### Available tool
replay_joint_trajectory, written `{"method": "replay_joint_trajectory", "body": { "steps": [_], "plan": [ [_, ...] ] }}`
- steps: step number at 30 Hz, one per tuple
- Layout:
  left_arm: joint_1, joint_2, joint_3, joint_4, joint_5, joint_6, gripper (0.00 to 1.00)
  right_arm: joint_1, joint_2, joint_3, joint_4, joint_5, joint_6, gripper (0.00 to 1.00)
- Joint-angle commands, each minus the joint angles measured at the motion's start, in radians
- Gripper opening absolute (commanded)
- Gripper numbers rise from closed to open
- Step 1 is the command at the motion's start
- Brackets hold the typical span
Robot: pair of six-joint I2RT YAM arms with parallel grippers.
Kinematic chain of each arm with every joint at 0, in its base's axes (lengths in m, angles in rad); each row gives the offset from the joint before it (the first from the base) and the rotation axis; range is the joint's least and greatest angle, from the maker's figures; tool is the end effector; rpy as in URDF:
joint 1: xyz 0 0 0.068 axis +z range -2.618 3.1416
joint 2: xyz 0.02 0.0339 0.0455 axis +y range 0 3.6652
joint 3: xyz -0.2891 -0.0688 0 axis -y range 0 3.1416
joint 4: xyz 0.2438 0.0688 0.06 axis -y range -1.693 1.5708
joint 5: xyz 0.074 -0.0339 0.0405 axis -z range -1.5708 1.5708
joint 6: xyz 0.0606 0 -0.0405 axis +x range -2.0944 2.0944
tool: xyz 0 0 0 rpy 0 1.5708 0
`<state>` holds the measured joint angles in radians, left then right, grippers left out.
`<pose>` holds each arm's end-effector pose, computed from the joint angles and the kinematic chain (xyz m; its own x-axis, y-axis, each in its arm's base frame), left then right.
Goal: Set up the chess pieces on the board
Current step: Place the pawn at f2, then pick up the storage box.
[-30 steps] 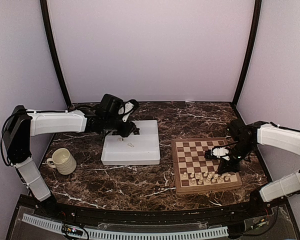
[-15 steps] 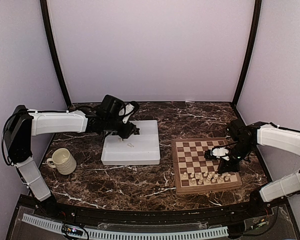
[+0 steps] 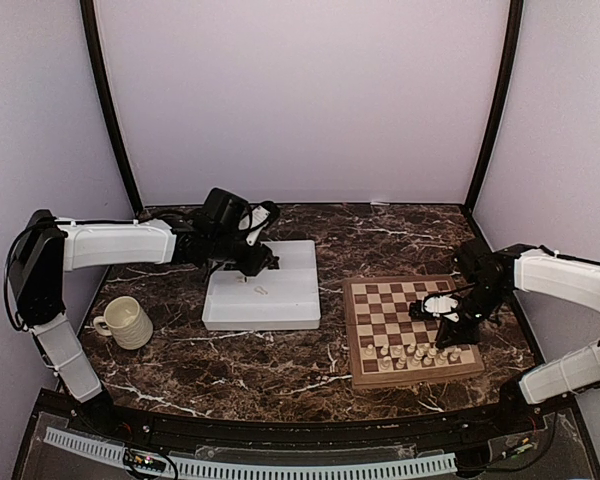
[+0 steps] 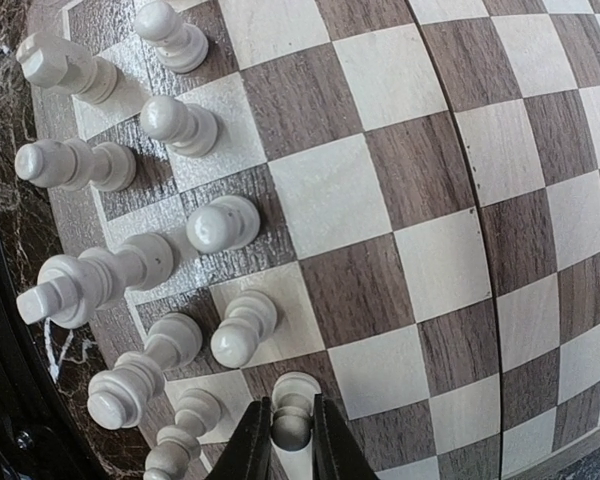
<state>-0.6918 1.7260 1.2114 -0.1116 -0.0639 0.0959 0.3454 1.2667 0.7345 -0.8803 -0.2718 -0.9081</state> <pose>0.3224 -0.2620 0.2525 -0.3921 0.4489 -0.8030 0.6373 0.7621 0.1148 0.1778 0.0813 0.1866 -0.2832 -0.9090 -0.3060 -0.9577 0.2853 0.0388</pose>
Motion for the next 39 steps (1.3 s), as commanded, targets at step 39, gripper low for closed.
{"method": "replay_joint_trajectory", "body": {
  "steps": [39],
  "plan": [
    [0.077, 0.173, 0.385, -0.706, -0.023, -0.428, 0.35, -0.038, 0.088, 0.325, -0.105, -0.129, 0.014, 0.31]
  ]
}}
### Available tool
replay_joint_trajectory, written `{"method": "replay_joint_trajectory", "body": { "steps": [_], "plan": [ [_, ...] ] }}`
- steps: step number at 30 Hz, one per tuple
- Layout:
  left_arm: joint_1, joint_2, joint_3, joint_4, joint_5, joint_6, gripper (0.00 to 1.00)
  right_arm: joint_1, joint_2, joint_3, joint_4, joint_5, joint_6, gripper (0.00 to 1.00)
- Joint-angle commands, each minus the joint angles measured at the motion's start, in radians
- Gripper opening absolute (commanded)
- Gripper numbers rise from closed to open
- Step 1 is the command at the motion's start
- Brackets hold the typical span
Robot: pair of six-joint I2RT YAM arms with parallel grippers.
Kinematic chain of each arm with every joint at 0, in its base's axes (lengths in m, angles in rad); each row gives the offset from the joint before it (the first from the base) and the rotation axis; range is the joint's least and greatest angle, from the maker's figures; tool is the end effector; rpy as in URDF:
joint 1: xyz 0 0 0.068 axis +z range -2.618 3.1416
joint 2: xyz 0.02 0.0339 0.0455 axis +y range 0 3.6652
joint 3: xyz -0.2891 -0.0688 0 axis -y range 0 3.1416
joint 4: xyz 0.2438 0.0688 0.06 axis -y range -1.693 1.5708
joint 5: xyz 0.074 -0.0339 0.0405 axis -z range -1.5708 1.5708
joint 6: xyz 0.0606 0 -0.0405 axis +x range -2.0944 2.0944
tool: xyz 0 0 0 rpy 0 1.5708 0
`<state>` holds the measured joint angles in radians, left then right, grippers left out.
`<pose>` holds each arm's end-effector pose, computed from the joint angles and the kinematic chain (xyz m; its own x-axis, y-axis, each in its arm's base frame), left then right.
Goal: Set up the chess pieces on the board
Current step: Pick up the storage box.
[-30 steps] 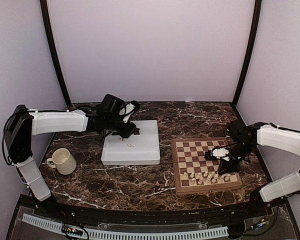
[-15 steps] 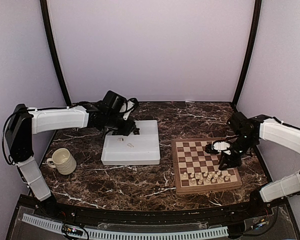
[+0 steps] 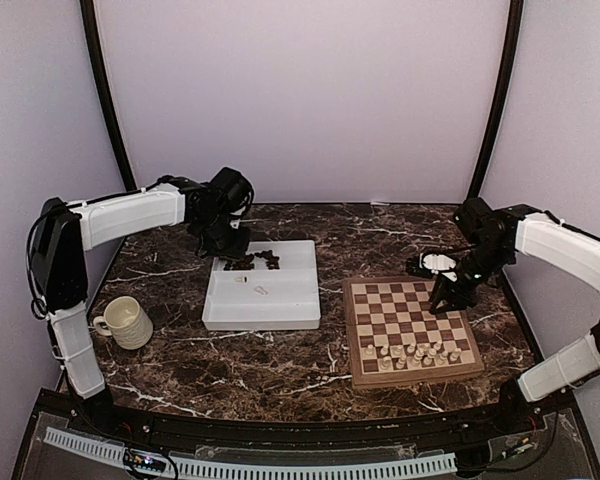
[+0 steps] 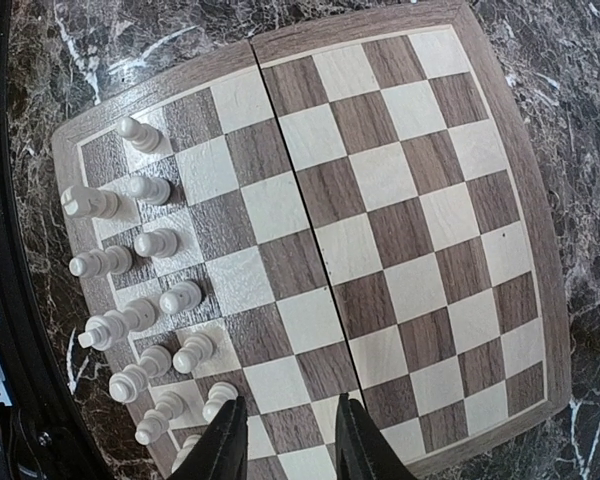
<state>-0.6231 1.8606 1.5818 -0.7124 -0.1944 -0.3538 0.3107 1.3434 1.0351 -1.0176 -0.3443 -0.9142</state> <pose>0.3533 -0.2394 0.2695 -0.8060 0.1606 -0.5698 0.2211 0.9745 -0.0381 0.2195 0.0920 0.2512 -0.2742 -0.8711 -0.4074 -0.9549 0.2969 0.0079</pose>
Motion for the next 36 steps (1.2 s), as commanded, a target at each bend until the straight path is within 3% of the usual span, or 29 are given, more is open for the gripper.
{"method": "replay_joint_trajectory", "body": {
  "steps": [1, 11, 15, 19, 22, 26, 29, 31, 33, 36],
  "plan": [
    [0.009, 0.056, 0.016, -0.101, 0.127, 0.064, 0.35, -0.003, 0.011, 0.023, 0.038, -0.062, 0.017, 0.31],
    [0.006, 0.119, 0.056, -0.140, 0.145, 0.304, 0.32, -0.004, 0.027, 0.016, 0.047, -0.106, -0.004, 0.31],
    [0.008, 0.130, 0.084, -0.128, 0.034, 0.390, 0.31, -0.003, 0.043, 0.024, 0.046, -0.131, -0.006, 0.31],
    [0.042, 0.176, 0.167, -0.180, -0.007, 0.316, 0.31, -0.003, 0.048, 0.024, 0.045, -0.149, -0.006, 0.31],
    [0.067, 0.205, 0.197, -0.192, 0.024, 0.151, 0.31, -0.004, 0.052, 0.019, 0.051, -0.155, -0.003, 0.31],
    [0.070, 0.209, 0.160, -0.138, 0.108, -0.100, 0.32, -0.002, 0.057, 0.018, 0.056, -0.171, 0.004, 0.31],
    [0.051, 0.209, 0.124, -0.040, 0.179, -0.168, 0.31, -0.003, 0.056, 0.013, 0.058, -0.172, 0.005, 0.31],
    [0.026, 0.213, 0.122, -0.003, 0.213, -0.125, 0.30, -0.004, 0.052, 0.009, 0.055, -0.168, 0.002, 0.31],
    [0.002, 0.227, 0.153, -0.020, 0.207, 0.014, 0.30, -0.003, 0.049, 0.004, 0.051, -0.159, -0.004, 0.31],
    [-0.019, 0.241, 0.197, -0.072, 0.116, 0.200, 0.28, -0.004, 0.046, -0.005, 0.049, -0.153, -0.012, 0.31]
  ]
}}
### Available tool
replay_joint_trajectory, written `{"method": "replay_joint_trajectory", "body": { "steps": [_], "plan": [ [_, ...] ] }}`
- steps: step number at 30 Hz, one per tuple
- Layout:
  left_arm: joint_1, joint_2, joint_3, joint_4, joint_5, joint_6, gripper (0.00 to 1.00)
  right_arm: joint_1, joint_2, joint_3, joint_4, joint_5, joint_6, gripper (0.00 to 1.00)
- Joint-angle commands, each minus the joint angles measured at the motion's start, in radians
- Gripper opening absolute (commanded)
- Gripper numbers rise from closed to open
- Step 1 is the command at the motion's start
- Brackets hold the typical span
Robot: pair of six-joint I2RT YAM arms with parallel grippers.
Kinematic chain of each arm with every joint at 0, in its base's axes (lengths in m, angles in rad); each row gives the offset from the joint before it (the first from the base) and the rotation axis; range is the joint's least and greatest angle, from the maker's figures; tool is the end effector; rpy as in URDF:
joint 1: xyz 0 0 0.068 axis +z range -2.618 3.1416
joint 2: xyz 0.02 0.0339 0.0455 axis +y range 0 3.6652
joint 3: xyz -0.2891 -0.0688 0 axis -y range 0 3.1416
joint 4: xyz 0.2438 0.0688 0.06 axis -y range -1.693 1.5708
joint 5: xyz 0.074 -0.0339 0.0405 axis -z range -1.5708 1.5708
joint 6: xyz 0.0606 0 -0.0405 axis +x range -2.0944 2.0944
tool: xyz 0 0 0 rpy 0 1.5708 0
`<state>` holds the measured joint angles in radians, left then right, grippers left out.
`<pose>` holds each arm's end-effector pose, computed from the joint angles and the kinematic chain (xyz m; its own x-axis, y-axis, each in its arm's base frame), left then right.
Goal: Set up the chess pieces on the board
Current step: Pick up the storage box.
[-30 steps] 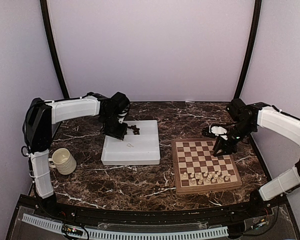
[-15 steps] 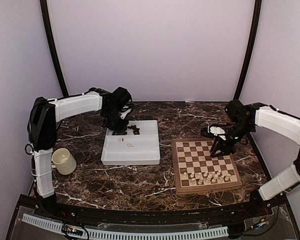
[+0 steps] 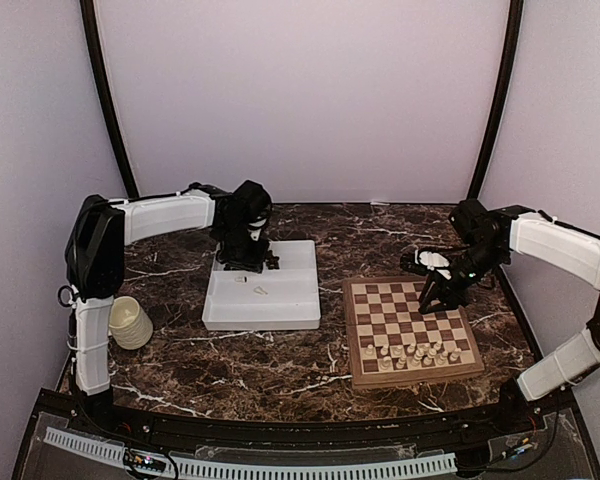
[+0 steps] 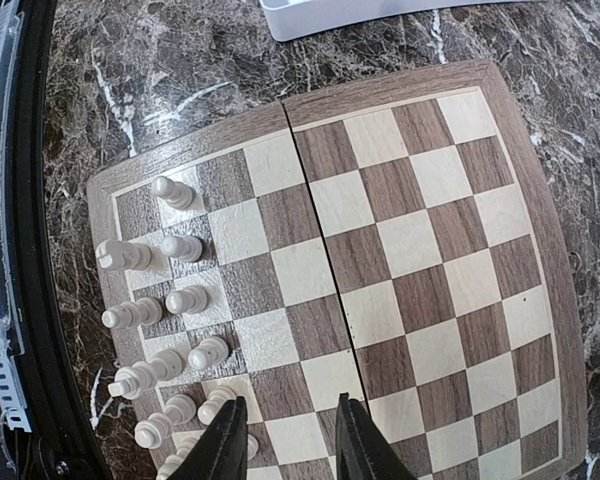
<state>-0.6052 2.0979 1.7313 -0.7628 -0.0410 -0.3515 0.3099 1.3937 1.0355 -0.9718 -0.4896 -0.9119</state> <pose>0.3896 -0.2665 0.2103 -0.8889 0.1966 -0.4138 0.2642 0.9579 -0.1123 0.2283 0.1030 0.2450 -0.2690 -0.8188 -0.5071 -0.9614 0.2595 0.0911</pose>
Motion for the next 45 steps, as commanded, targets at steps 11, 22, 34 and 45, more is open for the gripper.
{"method": "replay_joint_trajectory", "body": {
  "steps": [11, 22, 34, 45],
  "plan": [
    [-0.021, -0.057, -0.084, -0.058, -0.013, 0.781, 0.30, -0.002, 0.015, 0.003, -0.018, -0.032, -0.033, 0.31],
    [-0.015, -0.015, -0.057, -0.029, 0.122, 0.982, 0.33, -0.003, 0.021, -0.012, -0.014, -0.038, -0.032, 0.31],
    [-0.042, 0.052, -0.032, 0.011, 0.092, 1.042, 0.33, -0.003, 0.036, 0.000, -0.015, -0.040, -0.030, 0.32],
    [-0.040, 0.071, -0.035, -0.016, 0.104, 1.026, 0.31, -0.003, 0.046, 0.003, -0.013, -0.049, -0.018, 0.31]
  ]
}}
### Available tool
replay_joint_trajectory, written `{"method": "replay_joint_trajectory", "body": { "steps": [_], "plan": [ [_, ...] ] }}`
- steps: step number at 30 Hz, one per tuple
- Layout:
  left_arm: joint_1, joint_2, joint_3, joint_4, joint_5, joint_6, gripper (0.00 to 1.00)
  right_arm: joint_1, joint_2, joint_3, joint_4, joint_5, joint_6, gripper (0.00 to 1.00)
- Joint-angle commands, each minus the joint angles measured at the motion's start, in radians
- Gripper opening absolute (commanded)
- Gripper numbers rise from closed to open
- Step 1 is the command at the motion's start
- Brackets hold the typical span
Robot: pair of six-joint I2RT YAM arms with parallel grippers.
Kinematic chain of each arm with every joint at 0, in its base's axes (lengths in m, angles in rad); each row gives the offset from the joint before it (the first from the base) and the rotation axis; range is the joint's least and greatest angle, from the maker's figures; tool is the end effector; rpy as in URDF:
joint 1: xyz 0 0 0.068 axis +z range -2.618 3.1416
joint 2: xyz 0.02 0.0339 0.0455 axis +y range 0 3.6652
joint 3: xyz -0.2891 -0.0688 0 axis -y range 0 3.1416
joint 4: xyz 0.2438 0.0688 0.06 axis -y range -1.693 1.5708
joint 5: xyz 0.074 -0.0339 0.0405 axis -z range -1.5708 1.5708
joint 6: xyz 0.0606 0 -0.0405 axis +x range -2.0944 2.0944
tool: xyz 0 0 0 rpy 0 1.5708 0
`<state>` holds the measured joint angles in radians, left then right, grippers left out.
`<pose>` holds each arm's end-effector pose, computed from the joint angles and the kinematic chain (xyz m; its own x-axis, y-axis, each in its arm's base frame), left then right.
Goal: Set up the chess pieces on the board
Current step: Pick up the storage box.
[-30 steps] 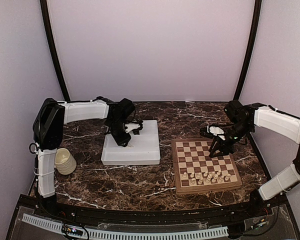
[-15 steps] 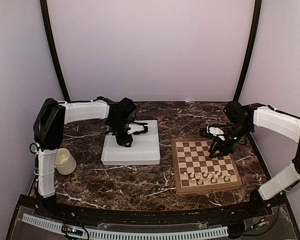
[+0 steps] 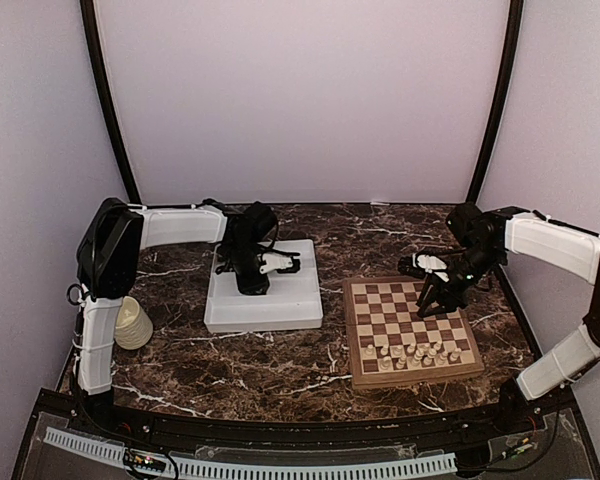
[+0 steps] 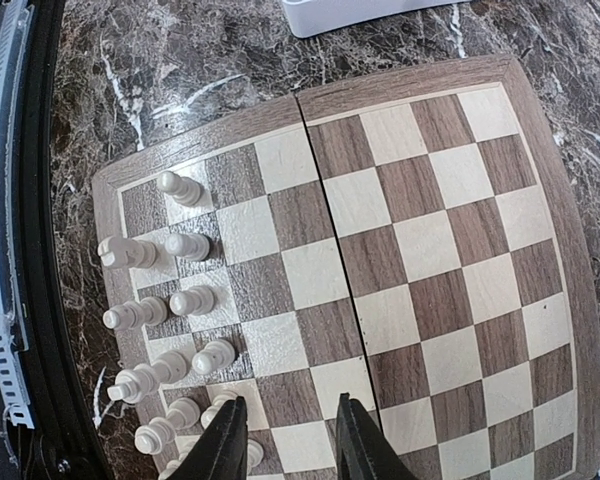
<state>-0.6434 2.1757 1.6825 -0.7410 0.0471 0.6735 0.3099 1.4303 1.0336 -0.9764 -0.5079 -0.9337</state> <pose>0.3759 -0.2854 0.1617 -0.2087 0.9353 -0.2859 0.9491 0.2642 0.1713 0.2315 0.1051 0.2364 -0.2682 -0.8234 -0.5002 -0.9633 0.2373 0.1258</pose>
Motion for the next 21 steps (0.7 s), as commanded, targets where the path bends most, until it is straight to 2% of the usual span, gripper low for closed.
{"method": "replay_joint_trajectory", "body": {
  "steps": [1, 16, 21],
  "plan": [
    [-0.001, -0.007, 0.015, -0.042, 0.017, -0.002, 0.31, -0.002, 0.010, 0.005, -0.009, -0.033, 0.005, 0.31],
    [0.004, -0.009, 0.029, -0.087, 0.044, -0.078, 0.19, -0.003, 0.018, 0.010, -0.008, -0.046, 0.012, 0.31],
    [0.008, -0.041, 0.046, -0.073, 0.044, -0.123, 0.12, -0.002, 0.023, 0.027, -0.011, -0.063, 0.021, 0.31]
  ]
}}
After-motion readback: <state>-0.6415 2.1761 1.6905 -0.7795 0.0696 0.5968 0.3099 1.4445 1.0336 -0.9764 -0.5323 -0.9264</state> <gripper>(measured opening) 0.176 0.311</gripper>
